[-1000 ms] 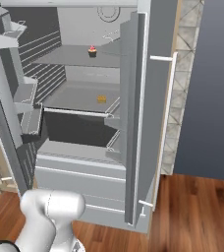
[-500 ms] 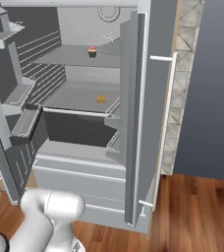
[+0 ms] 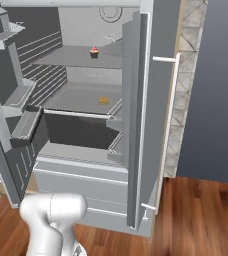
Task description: Take the cupcake and cake from the fridge and place them on the empty tray on the dining counter.
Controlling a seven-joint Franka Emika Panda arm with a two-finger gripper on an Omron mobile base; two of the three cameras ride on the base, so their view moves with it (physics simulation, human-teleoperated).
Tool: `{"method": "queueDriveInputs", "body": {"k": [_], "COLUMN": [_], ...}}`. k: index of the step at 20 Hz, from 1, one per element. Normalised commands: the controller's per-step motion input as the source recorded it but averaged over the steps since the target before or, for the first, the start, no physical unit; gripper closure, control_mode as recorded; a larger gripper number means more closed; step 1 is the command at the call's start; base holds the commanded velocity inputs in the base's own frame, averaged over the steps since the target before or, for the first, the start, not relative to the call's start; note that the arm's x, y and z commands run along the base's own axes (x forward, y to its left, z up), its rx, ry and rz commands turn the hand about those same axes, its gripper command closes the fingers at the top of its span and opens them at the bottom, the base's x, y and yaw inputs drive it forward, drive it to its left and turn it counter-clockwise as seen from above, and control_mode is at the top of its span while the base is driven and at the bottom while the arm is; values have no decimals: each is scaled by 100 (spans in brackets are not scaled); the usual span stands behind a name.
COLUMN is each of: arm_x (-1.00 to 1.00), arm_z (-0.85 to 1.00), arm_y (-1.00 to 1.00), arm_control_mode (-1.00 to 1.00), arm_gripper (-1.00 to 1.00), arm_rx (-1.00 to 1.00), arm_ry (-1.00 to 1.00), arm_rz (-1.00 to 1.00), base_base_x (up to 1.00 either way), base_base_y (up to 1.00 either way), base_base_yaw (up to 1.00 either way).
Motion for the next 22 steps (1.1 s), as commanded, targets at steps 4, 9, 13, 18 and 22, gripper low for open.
{"method": "queueDriveInputs", "body": {"k": [4,9,13,18,22], "arm_x": [-13,0,0,7,66], "arm_z": [28,29,22,6,0], "arm_y": [-100,-100,-100,-100,-92], "arm_control_mode": [-100,-100,-100,-100,-100], "arm_gripper": [-100,-100,-100,-100,-100], "arm_rx": [0,0,4,8,12], "arm_ry": [-23,-16,-11,-3,30], "arm_rz": [0,4,8,17,26], "base_base_x": [0,0,0,0,0], "base_base_y": [0,0,0,0,0], "base_base_yaw": [0,0,0,0,0]}}
